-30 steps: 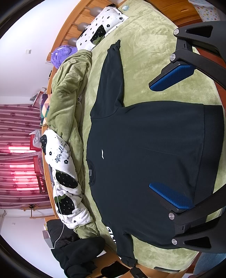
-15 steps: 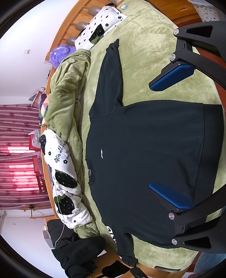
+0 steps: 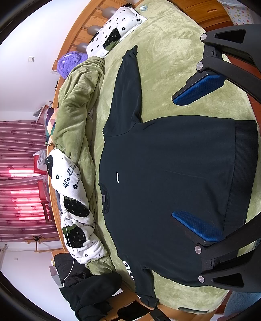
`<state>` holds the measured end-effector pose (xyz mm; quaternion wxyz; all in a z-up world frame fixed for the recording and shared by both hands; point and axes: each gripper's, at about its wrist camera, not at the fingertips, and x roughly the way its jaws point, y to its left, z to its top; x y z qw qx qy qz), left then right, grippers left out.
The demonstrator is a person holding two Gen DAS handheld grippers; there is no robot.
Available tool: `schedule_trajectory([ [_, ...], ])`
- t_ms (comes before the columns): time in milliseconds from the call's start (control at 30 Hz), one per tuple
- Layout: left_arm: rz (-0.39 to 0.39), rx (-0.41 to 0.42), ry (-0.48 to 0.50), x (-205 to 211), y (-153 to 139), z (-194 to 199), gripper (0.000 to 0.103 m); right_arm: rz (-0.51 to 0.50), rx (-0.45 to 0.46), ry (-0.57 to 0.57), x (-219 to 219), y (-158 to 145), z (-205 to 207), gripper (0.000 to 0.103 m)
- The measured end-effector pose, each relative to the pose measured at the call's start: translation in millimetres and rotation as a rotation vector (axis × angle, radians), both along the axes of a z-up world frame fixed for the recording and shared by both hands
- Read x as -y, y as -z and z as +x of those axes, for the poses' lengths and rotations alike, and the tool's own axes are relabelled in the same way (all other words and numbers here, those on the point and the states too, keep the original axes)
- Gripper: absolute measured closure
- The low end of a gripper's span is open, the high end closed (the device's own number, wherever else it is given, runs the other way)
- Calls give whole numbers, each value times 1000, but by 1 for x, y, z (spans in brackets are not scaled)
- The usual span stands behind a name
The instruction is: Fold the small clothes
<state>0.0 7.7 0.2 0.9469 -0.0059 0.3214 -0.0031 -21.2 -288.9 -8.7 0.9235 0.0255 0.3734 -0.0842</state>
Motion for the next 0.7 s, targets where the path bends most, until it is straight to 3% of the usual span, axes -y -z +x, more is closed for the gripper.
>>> schedule_trajectory([
  [700,-2,2,0,-1,1,-1,1,3,-2,0,0,1,-1,0],
])
